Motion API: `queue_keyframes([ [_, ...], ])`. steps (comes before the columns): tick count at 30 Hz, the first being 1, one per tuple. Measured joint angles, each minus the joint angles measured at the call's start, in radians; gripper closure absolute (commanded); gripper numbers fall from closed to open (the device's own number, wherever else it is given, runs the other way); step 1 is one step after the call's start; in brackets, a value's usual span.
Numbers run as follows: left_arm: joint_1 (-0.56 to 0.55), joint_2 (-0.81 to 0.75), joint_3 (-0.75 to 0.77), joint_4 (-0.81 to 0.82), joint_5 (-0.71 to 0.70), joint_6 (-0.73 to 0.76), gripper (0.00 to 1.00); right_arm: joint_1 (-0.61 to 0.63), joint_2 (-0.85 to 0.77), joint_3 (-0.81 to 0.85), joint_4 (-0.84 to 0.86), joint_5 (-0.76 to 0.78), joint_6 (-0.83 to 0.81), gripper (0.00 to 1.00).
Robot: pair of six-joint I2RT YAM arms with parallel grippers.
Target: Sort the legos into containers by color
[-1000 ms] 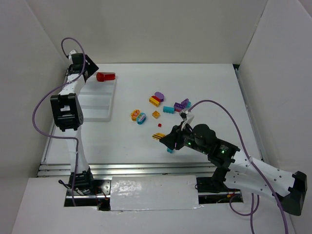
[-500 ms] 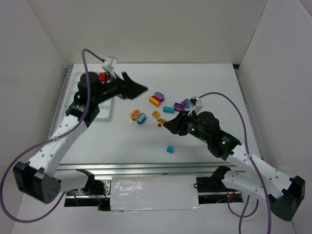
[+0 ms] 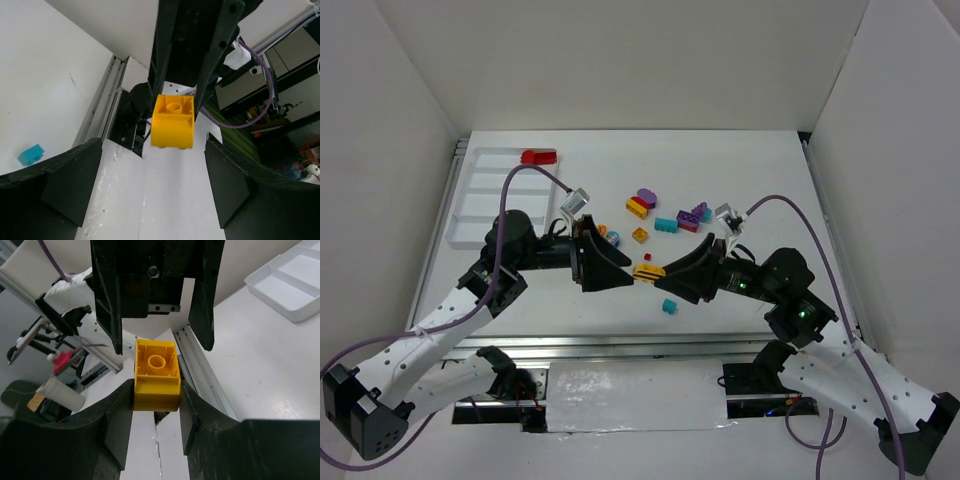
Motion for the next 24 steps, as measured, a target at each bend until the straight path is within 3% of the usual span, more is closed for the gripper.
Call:
queue_keyframes([
  [5, -0.051, 0.001, -0.001, 0.032, 0.004, -0.021, 0.17, 0.000, 0.033, -0.011, 0.043, -0.059, 0.000, 1.00],
  [8, -0.064, 0.002, -0.001, 0.047, 0.005, -0.037, 0.37, 0.000, 0.048, -0.012, 0.038, -0.058, -0.003, 1.00],
  [9, -0.067, 0.002, -0.001, 0.047, 0.003, -0.035, 0.50, 0.000, 0.047, -0.012, 0.042, -0.063, -0.005, 1.00],
  [10, -0.067, 0.004, -0.001, 0.047, 0.001, -0.038, 0.54, 0.000, 0.043, -0.012, 0.045, -0.066, -0.006, 1.00],
  [16, -0.078, 0.028, -0.001, 0.071, 0.000, -0.040, 0.53, 0.000, 0.035, -0.012, 0.040, -0.068, -0.022, 1.00],
  [17, -0.079, 0.032, 0.000, 0.071, 0.000, -0.040, 0.61, -0.001, 0.035, -0.013, 0.038, -0.068, -0.023, 1.00],
  [18, -0.080, 0.037, 0.000, 0.072, 0.002, -0.039, 0.83, -0.002, 0.035, -0.014, 0.035, -0.069, -0.023, 1.00],
  [21, -0.083, 0.047, 0.000, 0.073, 0.003, -0.038, 1.00, -0.006, 0.032, -0.014, 0.018, -0.071, -0.027, 0.98],
  [22, -0.084, 0.049, 0.001, 0.069, 0.002, -0.036, 1.00, -0.006, 0.031, -0.014, 0.014, -0.070, -0.031, 0.87],
  [23, -0.085, 0.050, 0.005, 0.055, -0.006, -0.031, 1.00, -0.007, 0.029, -0.016, 0.009, -0.068, -0.037, 0.22],
  [24, -0.089, 0.050, 0.014, 0.027, -0.026, -0.018, 1.00, -0.007, 0.026, -0.017, 0.003, -0.059, -0.032, 0.01],
])
